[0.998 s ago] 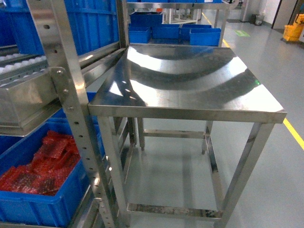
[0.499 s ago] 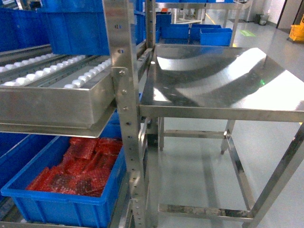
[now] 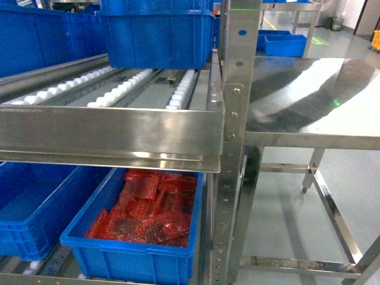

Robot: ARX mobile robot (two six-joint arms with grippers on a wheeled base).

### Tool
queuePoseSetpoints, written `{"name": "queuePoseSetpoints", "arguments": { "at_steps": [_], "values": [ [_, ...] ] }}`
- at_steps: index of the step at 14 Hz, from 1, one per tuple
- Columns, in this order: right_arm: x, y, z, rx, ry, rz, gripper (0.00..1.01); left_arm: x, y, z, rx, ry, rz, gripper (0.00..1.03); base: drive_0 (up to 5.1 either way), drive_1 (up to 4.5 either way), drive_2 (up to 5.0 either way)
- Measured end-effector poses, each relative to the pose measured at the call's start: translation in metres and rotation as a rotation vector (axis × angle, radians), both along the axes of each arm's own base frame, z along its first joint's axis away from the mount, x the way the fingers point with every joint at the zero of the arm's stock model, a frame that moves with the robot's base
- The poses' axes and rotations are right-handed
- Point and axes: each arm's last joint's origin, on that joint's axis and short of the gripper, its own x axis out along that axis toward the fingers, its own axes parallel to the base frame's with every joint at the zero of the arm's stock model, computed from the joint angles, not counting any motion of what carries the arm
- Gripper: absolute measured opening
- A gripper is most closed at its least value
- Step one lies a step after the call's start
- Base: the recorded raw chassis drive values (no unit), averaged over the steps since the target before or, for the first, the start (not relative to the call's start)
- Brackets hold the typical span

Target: Pick blue part to blue bin on bottom shelf

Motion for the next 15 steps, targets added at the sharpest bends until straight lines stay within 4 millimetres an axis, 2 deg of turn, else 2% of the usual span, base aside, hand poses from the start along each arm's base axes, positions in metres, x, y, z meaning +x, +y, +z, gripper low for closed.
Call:
{"name": "queuePoseSetpoints", "arguments": {
  "at_steps": [15],
  "values": [
    [0.0, 0.0, 0.0003, 0.0, -0.003, 0.0, 0.98, 0.0001, 0.0, -0.0003, 0.001, 0.003, 0.0, 0.43, -5.0, 2.44, 2.4]
  ]
}}
